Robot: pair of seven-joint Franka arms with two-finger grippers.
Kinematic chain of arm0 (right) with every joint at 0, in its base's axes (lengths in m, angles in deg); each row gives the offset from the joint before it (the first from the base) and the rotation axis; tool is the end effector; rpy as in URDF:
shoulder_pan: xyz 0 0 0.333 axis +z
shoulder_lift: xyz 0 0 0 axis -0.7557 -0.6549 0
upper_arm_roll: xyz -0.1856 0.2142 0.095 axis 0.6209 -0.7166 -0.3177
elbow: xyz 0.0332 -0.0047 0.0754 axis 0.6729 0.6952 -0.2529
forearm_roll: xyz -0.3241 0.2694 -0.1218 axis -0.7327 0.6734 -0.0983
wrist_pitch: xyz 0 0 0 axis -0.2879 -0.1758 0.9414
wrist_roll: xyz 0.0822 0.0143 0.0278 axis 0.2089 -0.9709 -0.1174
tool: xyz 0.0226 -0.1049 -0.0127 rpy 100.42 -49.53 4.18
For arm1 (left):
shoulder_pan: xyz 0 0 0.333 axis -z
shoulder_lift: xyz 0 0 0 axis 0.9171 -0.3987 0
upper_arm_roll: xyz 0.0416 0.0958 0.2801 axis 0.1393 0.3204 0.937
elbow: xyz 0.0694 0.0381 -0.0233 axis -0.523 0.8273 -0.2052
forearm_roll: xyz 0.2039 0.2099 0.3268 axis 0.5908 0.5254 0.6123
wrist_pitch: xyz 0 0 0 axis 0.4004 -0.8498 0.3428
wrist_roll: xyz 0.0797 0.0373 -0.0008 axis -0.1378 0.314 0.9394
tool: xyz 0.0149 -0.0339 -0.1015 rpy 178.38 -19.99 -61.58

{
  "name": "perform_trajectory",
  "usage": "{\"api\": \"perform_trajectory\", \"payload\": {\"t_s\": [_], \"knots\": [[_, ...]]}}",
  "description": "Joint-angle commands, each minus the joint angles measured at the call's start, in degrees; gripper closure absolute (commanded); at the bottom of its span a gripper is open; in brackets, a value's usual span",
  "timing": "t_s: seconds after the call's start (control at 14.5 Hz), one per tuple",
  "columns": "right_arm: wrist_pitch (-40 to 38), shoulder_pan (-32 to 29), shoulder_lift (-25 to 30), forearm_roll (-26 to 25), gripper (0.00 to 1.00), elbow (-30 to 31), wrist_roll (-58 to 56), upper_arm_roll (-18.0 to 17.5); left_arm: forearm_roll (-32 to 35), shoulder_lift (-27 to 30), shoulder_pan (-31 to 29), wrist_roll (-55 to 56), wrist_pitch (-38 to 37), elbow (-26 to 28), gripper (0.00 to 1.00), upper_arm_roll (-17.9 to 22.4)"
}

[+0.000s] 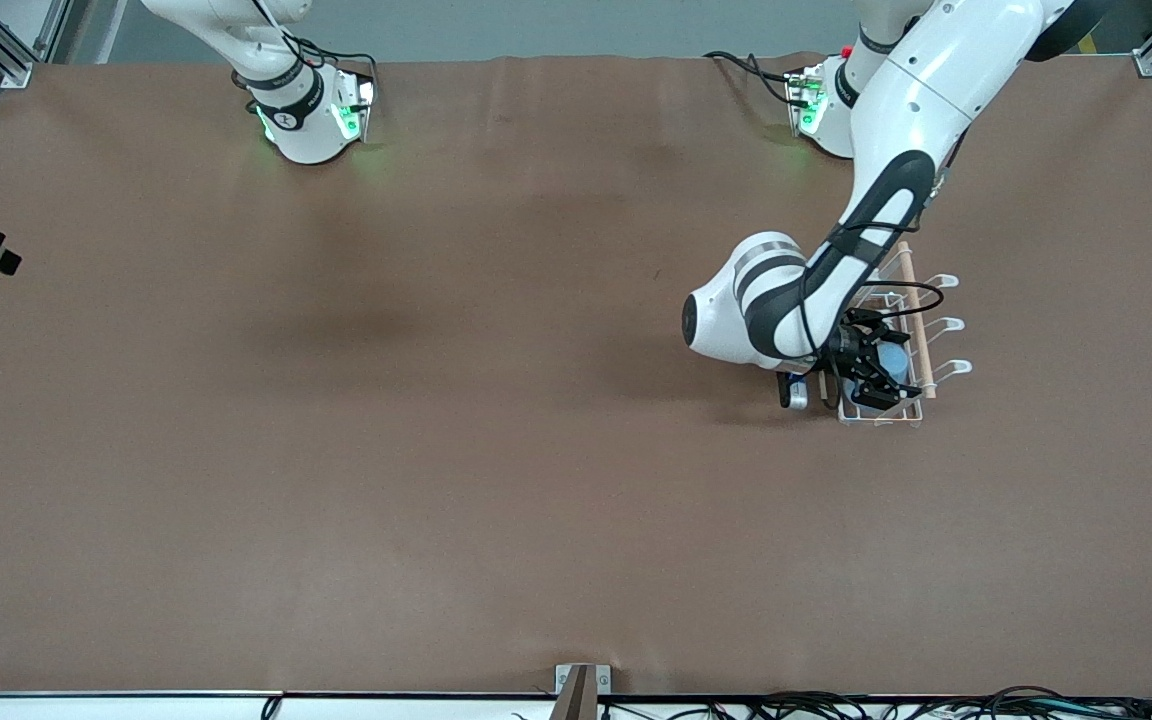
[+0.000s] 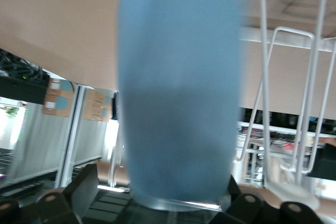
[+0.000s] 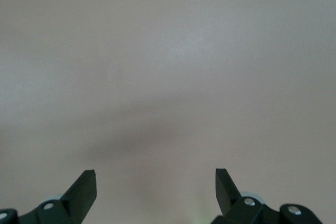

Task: Hang cup on cup holder
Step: 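Lower the cup onto a holder hook with the left gripper, then open the left gripper and release the cup on the hook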

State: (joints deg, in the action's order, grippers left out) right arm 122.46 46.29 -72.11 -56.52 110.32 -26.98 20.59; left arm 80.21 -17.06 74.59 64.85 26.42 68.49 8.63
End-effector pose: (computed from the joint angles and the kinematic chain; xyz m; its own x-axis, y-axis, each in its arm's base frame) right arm 0.5905 -0.0821 0.6344 0.9766 -0.2145 -0.0137 -0.2144 -0.9767 0.0050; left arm 0.5534 -0.2348 0.1728 0.1570 -0.3011 -0.9406 -0.9851 0.0203 -0.1709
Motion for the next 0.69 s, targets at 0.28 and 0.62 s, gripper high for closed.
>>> {"api": "perform_trajectory", "payload": {"t_s": [0.28, 0.62], "knots": [[-0.24, 1.04, -0.16, -0.02, 0.0, -0.33, 0.2, 1.21, -4.86, 2.26, 0.7, 1.22, -6.4, -7.23, 0.0, -0.01], [-0.24, 0.96, -0.16, -0.01, 0.0, -0.41, 0.2, 1.12, -8.99, 3.41, 0.18, 5.16, -6.13, -17.33, 0.0, -0.1]]}}
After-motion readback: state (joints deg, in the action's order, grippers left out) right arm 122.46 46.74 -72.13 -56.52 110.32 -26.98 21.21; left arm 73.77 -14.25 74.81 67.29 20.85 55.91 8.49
